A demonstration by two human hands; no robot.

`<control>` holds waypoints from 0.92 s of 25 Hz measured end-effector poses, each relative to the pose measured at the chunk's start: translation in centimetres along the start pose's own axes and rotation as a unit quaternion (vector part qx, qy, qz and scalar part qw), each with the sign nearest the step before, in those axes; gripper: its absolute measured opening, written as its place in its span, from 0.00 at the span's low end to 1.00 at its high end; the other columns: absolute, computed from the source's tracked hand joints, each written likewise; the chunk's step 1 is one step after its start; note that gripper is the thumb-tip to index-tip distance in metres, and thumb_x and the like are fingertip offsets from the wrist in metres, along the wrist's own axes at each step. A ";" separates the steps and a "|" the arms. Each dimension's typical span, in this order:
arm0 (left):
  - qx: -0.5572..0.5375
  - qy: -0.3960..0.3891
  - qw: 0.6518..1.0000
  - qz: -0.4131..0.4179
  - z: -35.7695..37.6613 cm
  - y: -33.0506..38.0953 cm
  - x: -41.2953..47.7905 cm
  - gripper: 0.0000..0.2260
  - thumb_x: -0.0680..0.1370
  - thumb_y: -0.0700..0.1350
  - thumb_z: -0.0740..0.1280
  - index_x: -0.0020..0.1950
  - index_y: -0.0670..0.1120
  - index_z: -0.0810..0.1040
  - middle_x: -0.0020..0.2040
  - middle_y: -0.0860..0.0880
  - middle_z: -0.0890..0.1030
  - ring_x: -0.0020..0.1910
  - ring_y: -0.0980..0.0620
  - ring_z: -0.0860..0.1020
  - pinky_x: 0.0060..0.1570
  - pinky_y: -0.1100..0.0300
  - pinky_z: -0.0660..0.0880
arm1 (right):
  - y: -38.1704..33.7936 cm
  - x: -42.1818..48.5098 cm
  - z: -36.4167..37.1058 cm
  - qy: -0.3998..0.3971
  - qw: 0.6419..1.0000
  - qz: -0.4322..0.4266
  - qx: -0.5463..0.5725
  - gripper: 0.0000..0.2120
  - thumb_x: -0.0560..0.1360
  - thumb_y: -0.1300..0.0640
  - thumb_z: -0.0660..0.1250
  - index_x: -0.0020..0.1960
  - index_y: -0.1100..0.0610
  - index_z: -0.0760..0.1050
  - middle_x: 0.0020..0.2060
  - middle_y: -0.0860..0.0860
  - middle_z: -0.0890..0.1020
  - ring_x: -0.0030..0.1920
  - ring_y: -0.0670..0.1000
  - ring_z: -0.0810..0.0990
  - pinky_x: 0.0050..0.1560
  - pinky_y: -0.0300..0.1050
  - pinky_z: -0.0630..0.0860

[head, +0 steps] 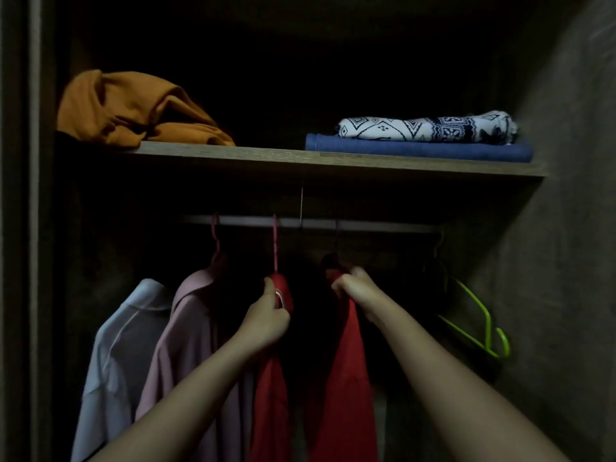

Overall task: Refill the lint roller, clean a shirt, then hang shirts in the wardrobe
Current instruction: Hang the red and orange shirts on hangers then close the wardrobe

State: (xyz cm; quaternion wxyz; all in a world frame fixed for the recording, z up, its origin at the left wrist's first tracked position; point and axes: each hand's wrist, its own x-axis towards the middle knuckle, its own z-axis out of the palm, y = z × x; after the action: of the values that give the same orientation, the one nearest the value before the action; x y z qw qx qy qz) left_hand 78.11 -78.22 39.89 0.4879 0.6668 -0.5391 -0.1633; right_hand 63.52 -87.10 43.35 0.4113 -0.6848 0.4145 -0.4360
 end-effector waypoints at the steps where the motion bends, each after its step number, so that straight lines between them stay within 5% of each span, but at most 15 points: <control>1: -0.006 -0.003 1.000 -0.002 0.0 0.0 0.0 0.36 0.74 0.35 0.59 0.77 0.49 0.44 0.64 0.37 0.74 0.54 0.42 0.78 0.51 0.57 0.74 | 0.1 0.2 0.0 -0.005 1.000 -0.006 -0.007 0.21 0.67 0.70 0.59 0.58 0.60 0.72 0.30 0.53 0.74 0.28 0.48 0.72 0.22 0.32 0.66; 7: 0.028 -0.032 0.999 -0.025 -0.1 0.3 -0.8 0.35 0.75 0.37 0.59 0.77 0.49 0.44 0.66 0.39 0.73 0.56 0.45 0.77 0.49 0.63 0.71 | -0.9 -0.2 0.1 -0.021 0.999 -0.002 -0.042 0.21 0.67 0.70 0.59 0.58 0.58 0.75 0.31 0.52 0.76 0.30 0.48 0.74 0.26 0.36 0.69; 10: 0.181 -0.050 0.982 0.037 -1.8 1.9 -2.6 0.33 0.76 0.42 0.61 0.77 0.45 0.48 0.72 0.40 0.67 0.68 0.45 0.70 0.61 0.62 0.67 | -1.3 -1.3 0.4 0.017 0.987 -0.048 -0.153 0.20 0.70 0.61 0.64 0.62 0.60 0.73 0.44 0.56 0.80 0.45 0.54 0.79 0.45 0.44 0.77; 13: 0.237 0.171 0.906 0.307 -6.7 5.9 -5.2 0.21 0.75 0.51 0.58 0.66 0.47 0.74 0.59 0.47 0.81 0.58 0.52 0.78 0.56 0.62 0.70 | -3.7 -3.7 -0.9 0.220 0.870 -0.357 -0.261 0.22 0.72 0.49 0.64 0.62 0.58 0.72 0.56 0.56 0.76 0.58 0.55 0.74 0.61 0.45 0.70; 16: 0.180 0.348 0.747 0.537 -14.6 12.7 -5.4 0.16 0.75 0.50 0.60 0.56 0.45 0.80 0.52 0.47 0.82 0.50 0.54 0.80 0.49 0.65 0.72 | -10.4 -6.4 -2.2 0.290 0.722 -0.566 -0.274 0.19 0.71 0.47 0.60 0.59 0.54 0.73 0.57 0.53 0.75 0.59 0.51 0.72 0.63 0.49 0.68; 18: 0.300 0.358 0.740 0.484 -20.0 16.8 -2.8 0.20 0.77 0.54 0.62 0.66 0.47 0.72 0.67 0.45 0.72 0.64 0.50 0.72 0.60 0.61 0.69 | -14.8 -5.9 -3.2 0.282 0.706 -0.541 -0.360 0.27 0.72 0.40 0.55 0.64 0.53 0.71 0.64 0.54 0.73 0.65 0.54 0.69 0.67 0.52 0.62; 20: 0.458 0.310 0.777 0.302 -24.2 19.0 0.6 0.31 0.74 0.64 0.60 0.74 0.53 0.60 0.77 0.45 0.56 0.74 0.45 0.58 0.69 0.48 0.60 | -18.1 -4.5 -3.8 0.235 0.712 -0.460 -0.475 0.37 0.71 0.31 0.44 0.71 0.50 0.64 0.72 0.54 0.66 0.73 0.54 0.61 0.73 0.50 0.51; 23: 0.426 0.161 0.883 0.115 -26.4 17.9 3.7 0.42 0.68 0.74 0.55 0.76 0.55 0.53 0.77 0.43 0.55 0.74 0.39 0.58 0.71 0.39 0.57 | -19.6 -2.1 -4.3 0.162 0.700 -0.401 -0.569 0.43 0.67 0.26 0.35 0.75 0.47 0.55 0.76 0.52 0.58 0.76 0.51 0.53 0.74 0.50 0.48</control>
State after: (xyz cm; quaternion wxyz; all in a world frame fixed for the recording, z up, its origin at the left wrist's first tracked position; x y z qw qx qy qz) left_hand 89.12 -67.93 68.23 0.2520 0.7607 -0.5437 0.2494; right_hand 62.95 -79.80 62.13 -0.3431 -0.8089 0.3301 -0.3449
